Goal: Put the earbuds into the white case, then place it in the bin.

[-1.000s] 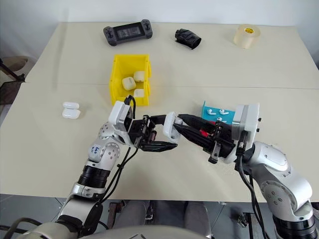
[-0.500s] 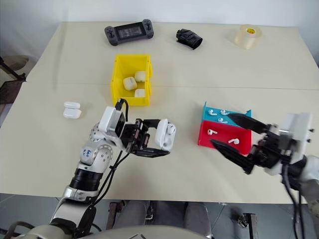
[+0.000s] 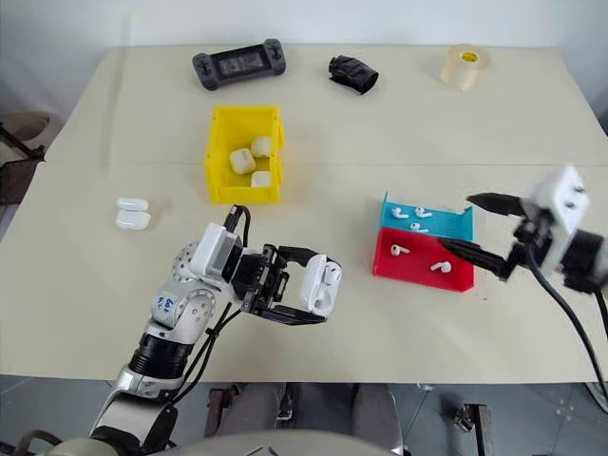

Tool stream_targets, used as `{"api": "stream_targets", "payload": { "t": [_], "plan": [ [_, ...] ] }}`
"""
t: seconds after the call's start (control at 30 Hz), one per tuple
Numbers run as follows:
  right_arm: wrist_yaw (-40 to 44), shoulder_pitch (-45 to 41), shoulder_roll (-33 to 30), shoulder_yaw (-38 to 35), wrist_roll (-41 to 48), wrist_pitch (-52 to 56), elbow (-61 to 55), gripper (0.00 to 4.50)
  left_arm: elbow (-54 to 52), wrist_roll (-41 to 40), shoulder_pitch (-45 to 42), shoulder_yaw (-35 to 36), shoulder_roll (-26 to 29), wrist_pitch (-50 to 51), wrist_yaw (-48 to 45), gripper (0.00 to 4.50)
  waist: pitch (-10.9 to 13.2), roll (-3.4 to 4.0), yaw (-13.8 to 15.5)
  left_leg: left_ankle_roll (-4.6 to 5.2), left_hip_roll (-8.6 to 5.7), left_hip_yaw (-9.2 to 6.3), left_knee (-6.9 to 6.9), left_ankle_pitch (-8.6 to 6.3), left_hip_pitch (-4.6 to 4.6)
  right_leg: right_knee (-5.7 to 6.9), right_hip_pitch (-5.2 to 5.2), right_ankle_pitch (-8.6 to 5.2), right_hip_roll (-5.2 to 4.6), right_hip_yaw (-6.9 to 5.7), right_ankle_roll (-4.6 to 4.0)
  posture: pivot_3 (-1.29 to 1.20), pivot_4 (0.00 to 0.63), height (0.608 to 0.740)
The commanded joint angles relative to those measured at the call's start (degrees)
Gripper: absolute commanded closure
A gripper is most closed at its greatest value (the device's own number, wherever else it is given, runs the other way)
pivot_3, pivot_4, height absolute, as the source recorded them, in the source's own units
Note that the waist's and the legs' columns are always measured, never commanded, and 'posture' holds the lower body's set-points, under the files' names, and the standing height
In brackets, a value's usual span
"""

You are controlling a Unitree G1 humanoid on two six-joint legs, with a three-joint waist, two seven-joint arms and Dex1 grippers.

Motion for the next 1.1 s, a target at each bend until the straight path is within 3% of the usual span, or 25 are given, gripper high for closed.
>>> {"api": "stream_targets", "payload": {
  "t": [0.03,0.17,0.3,0.57,0.77,0.87,1.0,1.1],
  "plan": [
    [3.09,-12.45,-2.38,13.02,-9.12,5.06,9.03,0.03,-1.88,0.11,0.67,-0.07,-0.09,-1.29,1.01,1.71,0.01,-0.02,-0.06,0.01,-0.04,0.02,0.03,-0.01,-0.02,-0.02,-0.01,0.01,-0.02,0.02,0.01,0.00,0.150,0.740],
    [6.01,-25.92,1.31,23.31,-17.95,3.24,20.56,0.03,-2.54,0.39,1.22,-0.33,-0.32,-1.66,2.01,1.71,0.02,-0.03,-0.21,0.01,-0.10,0.00,0.06,0.00,-0.18,-0.08,-0.14,0.02,-0.06,0.05,0.02,0.00,0.150,0.740],
    [8.97,-33.31,4.96,29.42,-24.90,-0.65,30.66,0.03,-2.46,0.56,1.36,0.01,0.08,-2.31,2.44,1.71,0.02,-0.03,-0.29,0.01,-0.10,0.01,-0.07,0.00,-0.26,-0.06,-0.28,0.02,-0.05,-0.03,0.03,0.00,0.150,0.740],
    [10.96,-42.44,12.16,33.20,-33.57,-8.81,47.46,0.03,-2.77,0.41,1.95,0.23,0.76,-3.05,2.93,1.71,0.02,-0.03,-0.43,0.01,-0.14,0.03,-0.05,0.00,-0.35,0.01,-0.38,0.03,-0.04,-0.07,0.06,0.00,0.150,0.740],
    [13.33,-45.51,14.21,33.84,-37.98,-13.13,55.09,0.03,-3.08,0.57,2.55,0.16,0.97,-3.57,3.46,1.71,0.02,-0.02,-0.39,0.00,-0.15,0.00,-0.04,0.01,-0.35,0.07,-0.38,0.03,-0.04,-0.09,0.06,0.00,0.150,0.740],
    [13.82,-46.45,14.83,33.59,-39.13,-14.22,57.24,0.62,-3.09,0.62,2.74,0.17,1.06,-3.83,3.60,1.71,0.02,-0.02,-0.42,-0.01,-0.16,0.01,-0.03,0.01,-0.35,0.07,-0.38,0.04,-0.03,-0.09,0.07,0.00,0.150,0.740],
    [14.09,-47.94,15.16,33.50,-40.80,-16.35,59.98,1.93,-3.05,0.60,2.79,0.10,1.10,-4.06,3.78,1.71,0.01,-0.02,-0.63,-0.02,-0.17,0.02,-0.01,0.01,-0.34,0.10,-0.38,0.04,-0.01,-0.09,0.07,0.00,0.150,0.740],
    [14.20,-48.72,15.51,33.25,-41.73,-17.37,61.48,1.93,-3.13,0.59,2.84,0.06,1.14,-4.11,3.86,1.71,0.01,-0.02,-0.69,-0.02,-0.16,0.02,0.01,0.02,-0.34,0.12,-0.38,0.04,-0.01,-0.08,0.07,0.00,0.150,0.740]
  ]
}}
